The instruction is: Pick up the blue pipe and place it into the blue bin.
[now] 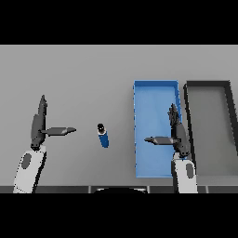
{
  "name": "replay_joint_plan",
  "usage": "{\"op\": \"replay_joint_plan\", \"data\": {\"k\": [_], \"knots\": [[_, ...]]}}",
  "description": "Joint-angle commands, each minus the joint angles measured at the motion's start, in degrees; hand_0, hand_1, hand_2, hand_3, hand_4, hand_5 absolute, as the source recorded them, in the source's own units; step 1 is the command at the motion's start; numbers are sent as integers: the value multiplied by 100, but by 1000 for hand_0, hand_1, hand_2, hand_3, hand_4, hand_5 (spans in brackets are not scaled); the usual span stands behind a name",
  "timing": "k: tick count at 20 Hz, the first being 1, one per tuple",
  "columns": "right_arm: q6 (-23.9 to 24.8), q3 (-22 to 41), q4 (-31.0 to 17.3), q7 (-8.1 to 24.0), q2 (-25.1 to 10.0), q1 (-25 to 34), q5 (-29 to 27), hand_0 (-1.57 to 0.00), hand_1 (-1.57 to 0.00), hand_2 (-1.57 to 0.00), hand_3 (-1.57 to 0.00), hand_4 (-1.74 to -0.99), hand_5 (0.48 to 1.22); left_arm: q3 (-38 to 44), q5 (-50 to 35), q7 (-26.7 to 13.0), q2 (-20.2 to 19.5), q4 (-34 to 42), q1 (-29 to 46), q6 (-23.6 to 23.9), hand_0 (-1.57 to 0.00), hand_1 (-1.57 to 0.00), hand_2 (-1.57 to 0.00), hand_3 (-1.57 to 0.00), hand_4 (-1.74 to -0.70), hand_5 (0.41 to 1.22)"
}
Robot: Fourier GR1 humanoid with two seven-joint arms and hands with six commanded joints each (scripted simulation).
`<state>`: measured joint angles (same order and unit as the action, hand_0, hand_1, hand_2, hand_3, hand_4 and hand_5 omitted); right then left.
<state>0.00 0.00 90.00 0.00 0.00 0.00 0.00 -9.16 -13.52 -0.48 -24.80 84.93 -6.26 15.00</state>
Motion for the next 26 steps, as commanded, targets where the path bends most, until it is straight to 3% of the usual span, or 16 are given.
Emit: {"op": "replay_joint_plan", "data": {"k": [1, 6, 8, 10, 13, 18, 22, 26], "knots": [[8, -3, -9, 10, 1, 15, -1, 1, 1, 1, 1, -1205, 629, 6, -3, 18, 1, -10, -13, 1, 1, 1, 1, 1, -966, 593], [4, -51, -67, -12, -33, 97, -18, 1, 1, 1, 1, -1205, 629, 32, -10, -12, 10, -130, -129, -11, 1, 1, 1, 1, -966, 593], [-65, 265, 264, -714, -583, -253, 718, 1, 1, 1, 1, -1201, 628, -162, 52, 636, -612, -214, 141, -1007, 1, 1, 1, 1, -963, 592], [-87, 428, 533, -748, -724, -397, 971, 1, 1, 1, 1, -1197, 626, -232, 96, 897, -850, -342, 201, -1424, 1, 1, 1, 1, -959, 590], [-106, 511, 620, -625, -746, -500, 1077, 1, 1, 1, 1, -1206, 625, -292, 80, 1011, -918, -388, 141, -1671, 1, 1, 1, 1, -960, 594], [-140, 487, 594, -524, -829, -370, 1072, 1, 1, 1, 1, -1180, 617, -519, -57, 1207, -1288, 155, 494, -2340, 1, 1, 1, 1, -1007, 561], [-170, 508, 564, -562, -845, -374, 1094, 1, 1, 1, 1, -1173, 616, -1069, 50, 824, -1211, 540, 574, -2749, 1, 1, 1, 1, -1095, 510], [-147, 529, 626, -392, -783, -333, 1088, 1, 1, 1, 1, -1189, 619, -1499, 365, 483, -968, 744, 509, -2732, 1, 1, 1, 1, -1137, 464]]}}
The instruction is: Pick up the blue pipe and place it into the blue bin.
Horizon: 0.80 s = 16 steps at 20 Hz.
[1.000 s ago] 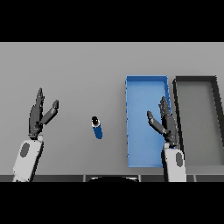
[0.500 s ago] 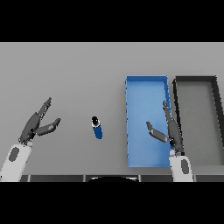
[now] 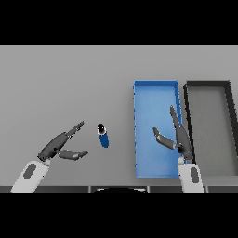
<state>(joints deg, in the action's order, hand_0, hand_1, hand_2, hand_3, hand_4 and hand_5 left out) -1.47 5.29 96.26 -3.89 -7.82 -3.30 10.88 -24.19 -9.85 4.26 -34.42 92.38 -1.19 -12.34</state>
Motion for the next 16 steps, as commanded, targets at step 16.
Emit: {"op": "replay_joint_plan", "data": {"k": [16], "knots": [[-46, -95, 43, -120, -34, -171, -118, 1, 1, 1, 1, -1222, 642, -678, 969, 53, 1669, -1460, -1004, 483, 1, 1, 1, 1, -1062, 425]]}}
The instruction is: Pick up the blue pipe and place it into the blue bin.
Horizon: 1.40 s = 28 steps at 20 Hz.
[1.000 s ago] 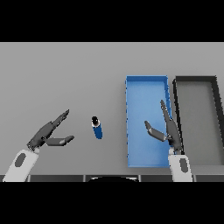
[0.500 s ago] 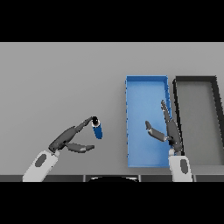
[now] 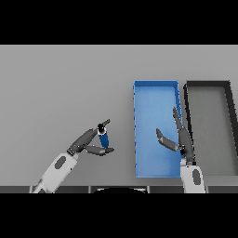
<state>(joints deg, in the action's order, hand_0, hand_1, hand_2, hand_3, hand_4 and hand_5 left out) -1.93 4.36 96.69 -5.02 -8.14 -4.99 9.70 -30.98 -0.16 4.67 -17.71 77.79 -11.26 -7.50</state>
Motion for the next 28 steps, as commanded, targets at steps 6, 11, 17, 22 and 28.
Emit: {"op": "replay_joint_plan", "data": {"k": [6, 11, 17, 22, 28], "knots": [[-8, -54, 23, -97, -116, -73, 29, 1, 1, 1, 1, -1210, 653, 24, -214, 352, 456, -343, -128, -95, 1, 0, -54, -40, -1140, 502], [9, -26, -34, -28, -54, -37, 42, 1, 1, 1, 1, -1219, 657, 156, -563, 457, 752, -403, -22, -94, -602, -752, -865, -908, -1439, 910], [-32, 30, 46, -30, 24, -23, -16, 1, 1, 1, 1, -1222, 646, -8, -392, 523, 754, -93, 93, -42, -1317, -1356, -1386, -1378, -1513, 1139], [-99, -18, 28, -36, 3, -28, -125, 1, 1, 1, 1, -1225, 630, 92, -242, 739, 991, 247, 48, 143, -1488, -1501, -1510, -1508, -1474, 1194], [43, 1, -18, 78, -29, 46, 105, 1, 1, 1, 1, -1194, 642, 141, -349, 422, 1098, 961, -176, -100, -1549, -1553, -1555, -1554, -1466, 1214]]}}
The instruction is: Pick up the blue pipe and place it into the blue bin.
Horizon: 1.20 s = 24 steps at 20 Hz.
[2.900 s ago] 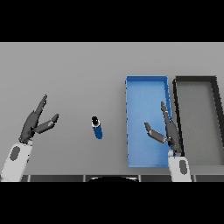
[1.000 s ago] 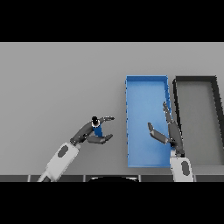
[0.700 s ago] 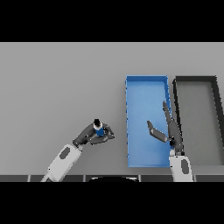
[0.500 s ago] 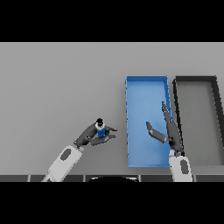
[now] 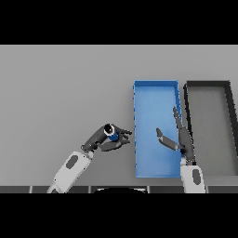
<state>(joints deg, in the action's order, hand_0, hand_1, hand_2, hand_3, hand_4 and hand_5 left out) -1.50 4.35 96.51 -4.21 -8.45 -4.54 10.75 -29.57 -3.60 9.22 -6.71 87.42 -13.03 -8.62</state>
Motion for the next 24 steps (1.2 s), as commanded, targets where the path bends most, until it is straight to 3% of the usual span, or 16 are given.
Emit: {"op": "replay_joint_plan", "data": {"k": [1, 7, 11, 14, 15, 16, 17, 18, 21, 24], "knots": [[-6, 14, -9, -42, -6, -33, 23, 1, 1, 1, 1, -1184, 643, 5, 15, -56, 8, 73, -30, -11, -1554, -1556, -1558, -1558, -1465, 1215], [-10, -27, -61, -180, -49, -23, 15, 1, 1, 1, 1, -1151, 643, 36, 73, -532, 105, 332, -172, -218, -1566, -1567, -1568, -1568, -1467, 1220], [151, 39, 277, -113, -48, -225, 227, 1, 1, 1, 1, -1138, 643, 84, 211, -551, 220, 266, -161, -287, -1569, -1569, -1570, -1570, -1466, 1220], [270, 62, 555, 140, -74, -311, 383, 1, 1, 1, 1, -1191, 642, 123, 327, -515, 266, 249, -114, -331, -1570, -1570, -1570, -1570, -1466, 1220], [274, 78, 616, 53, -85, -416, 414, 1, 1, -2, 1, -1184, 642, 144, 328, -518, 277, 268, -95, -368, -1570, -1570, -1570, -1570, -1467, 1220], [233, 52, 706, 55, -110, -358, 334, 1, 1, -20, 1, -1187, 642, 135, 352, -544, 314, 263, -112, -412, -1570, -1570, -1571, -1571, -1467, 1220], [-34, 2, 774, -159, -120, -315, -82, 1, -2, -41, 1, -1195, 648, 160, 364, -512, 319, 224, -80, -456, -1571, -1571, -1571, -1571, -1467, 1221], [-337, -22, 876, -164, -92, -263, -563, 1, -12, -67, 0, -1198, 641, 182, 394, -516, 358, 215, -85, -458, -1571, -1571, -1571, -1571, -1467, 1221], [-1236, -44, 1347, 584, -511, 89, -1774, 1, -29, -120, -1, -1215, 607, 262, 377, -592, 422, 238, -122, -562, -1571, -1571, -1571, -1571, -1467, 1221], [-1729, 113, 1694, 1352, -896, 676, -2552, 1, -14, -111, 0, -1237, 577, 284, 418, -588, 431, 352, -27, -666, -1571, -1571, -1571, -1571, -1467, 1221]]}}
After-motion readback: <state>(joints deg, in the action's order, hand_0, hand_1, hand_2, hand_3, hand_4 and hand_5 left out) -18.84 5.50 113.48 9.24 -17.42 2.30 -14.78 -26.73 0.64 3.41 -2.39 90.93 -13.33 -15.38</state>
